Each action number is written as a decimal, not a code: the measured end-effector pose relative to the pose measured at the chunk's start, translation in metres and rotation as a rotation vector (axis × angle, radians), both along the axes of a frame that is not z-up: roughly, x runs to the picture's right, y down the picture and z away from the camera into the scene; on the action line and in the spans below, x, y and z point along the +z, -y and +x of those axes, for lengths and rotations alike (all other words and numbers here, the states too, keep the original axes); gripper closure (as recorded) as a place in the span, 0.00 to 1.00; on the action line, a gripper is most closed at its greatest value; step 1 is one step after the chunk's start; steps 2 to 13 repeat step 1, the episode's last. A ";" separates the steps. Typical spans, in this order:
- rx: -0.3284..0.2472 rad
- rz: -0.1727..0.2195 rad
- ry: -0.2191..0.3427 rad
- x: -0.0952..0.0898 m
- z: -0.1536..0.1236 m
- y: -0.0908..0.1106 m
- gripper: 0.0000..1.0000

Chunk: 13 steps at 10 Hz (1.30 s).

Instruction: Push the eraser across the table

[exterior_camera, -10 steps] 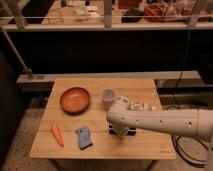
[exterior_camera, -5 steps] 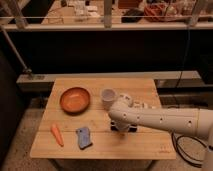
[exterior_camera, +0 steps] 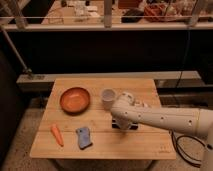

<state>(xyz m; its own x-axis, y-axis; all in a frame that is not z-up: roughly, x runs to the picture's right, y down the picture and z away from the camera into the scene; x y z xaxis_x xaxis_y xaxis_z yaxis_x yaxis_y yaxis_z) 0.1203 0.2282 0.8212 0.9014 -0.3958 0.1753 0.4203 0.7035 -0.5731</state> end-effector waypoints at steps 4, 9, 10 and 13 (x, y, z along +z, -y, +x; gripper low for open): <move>-0.003 0.003 0.004 0.002 -0.001 0.002 0.98; -0.003 0.003 0.004 0.002 -0.001 0.002 0.98; -0.003 0.003 0.004 0.002 -0.001 0.002 0.98; -0.003 0.003 0.004 0.002 -0.001 0.002 0.98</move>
